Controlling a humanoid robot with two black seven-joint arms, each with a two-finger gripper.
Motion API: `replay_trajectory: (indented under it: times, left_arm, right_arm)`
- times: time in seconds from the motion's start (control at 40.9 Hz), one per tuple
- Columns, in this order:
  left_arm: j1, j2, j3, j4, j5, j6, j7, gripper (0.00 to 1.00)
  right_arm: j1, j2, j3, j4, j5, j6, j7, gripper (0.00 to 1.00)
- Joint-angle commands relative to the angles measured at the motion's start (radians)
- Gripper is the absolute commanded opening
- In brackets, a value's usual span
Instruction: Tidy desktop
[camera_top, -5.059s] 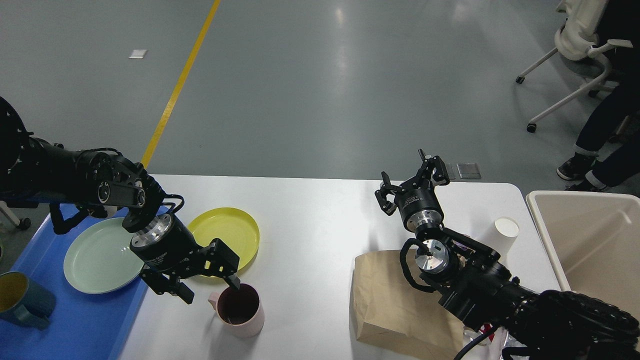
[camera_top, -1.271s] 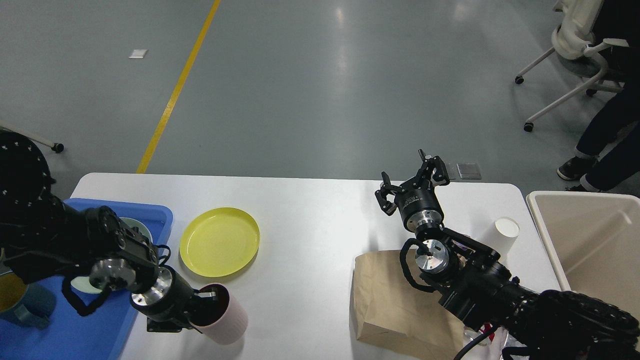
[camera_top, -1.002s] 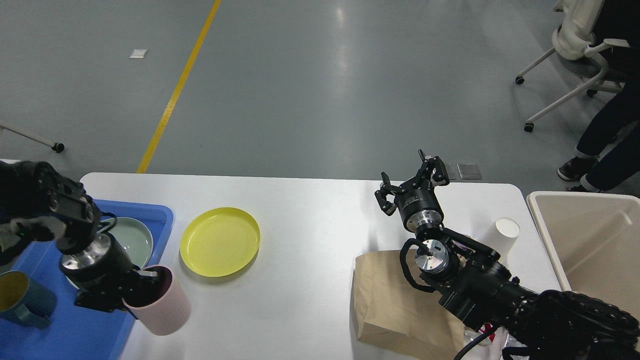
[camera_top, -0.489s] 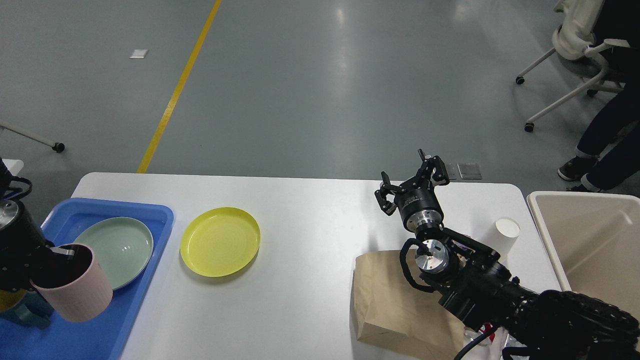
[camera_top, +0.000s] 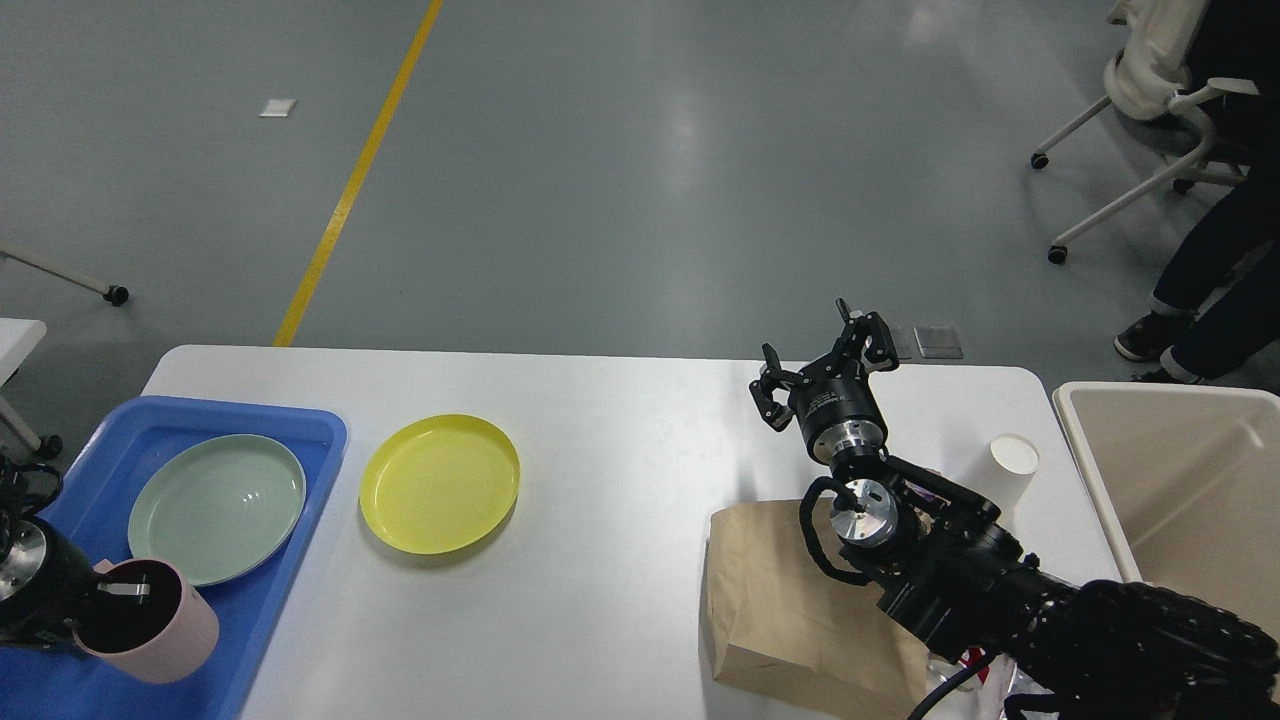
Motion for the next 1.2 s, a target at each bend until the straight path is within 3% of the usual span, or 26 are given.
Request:
replay_trajectory:
  times: [0.0,0.464,0.513,0.562,0.66,0.709,1.027,1.173]
  left_arm:
    - [0.077,0.004,-0.036,0.033,-0.007,0.098,0.022,0.00]
    - [0.179,0.010,-0.054,0.087,-0.015,0.148,0.046,0.00]
    - [0.182,0.008,-0.054,0.089,-0.015,0.156,0.051,0.08]
    - [0.186,0.008,-0.054,0.090,-0.015,0.159,0.051,0.25]
    - [0.188,0.008,-0.050,0.090,-0.014,0.150,0.049,0.67]
    - [0.188,0.008,-0.046,0.090,-0.014,0.148,0.049,0.98]
    - [0.174,0.025,-0.040,0.087,-0.014,0.139,0.046,1.00]
    - [0.091,0.068,-0.023,0.089,-0.014,0.029,0.037,1.00]
  right_arm:
    - [0.000,0.000,0.001,-0.001,0.000,0.000,0.000,1.00]
    - [0.000,0.000,0.000,-0.001,0.000,0.000,0.000,1.00]
    - [0.000,0.000,0.000,-0.001,0.000,0.000,0.000,1.00]
    - [0.000,0.000,0.000,-0.001,0.000,0.000,0.000,1.00]
    - [0.000,0.000,0.000,-0.001,0.000,0.000,0.000,1.00]
    - [0.000,0.000,0.000,-0.001,0.000,0.000,0.000,1.00]
    - [0.000,0.000,0.001,-0.001,0.000,0.000,0.000,1.00]
    - [0.000,0.000,0.001,0.001,0.000,0.000,0.000,1.00]
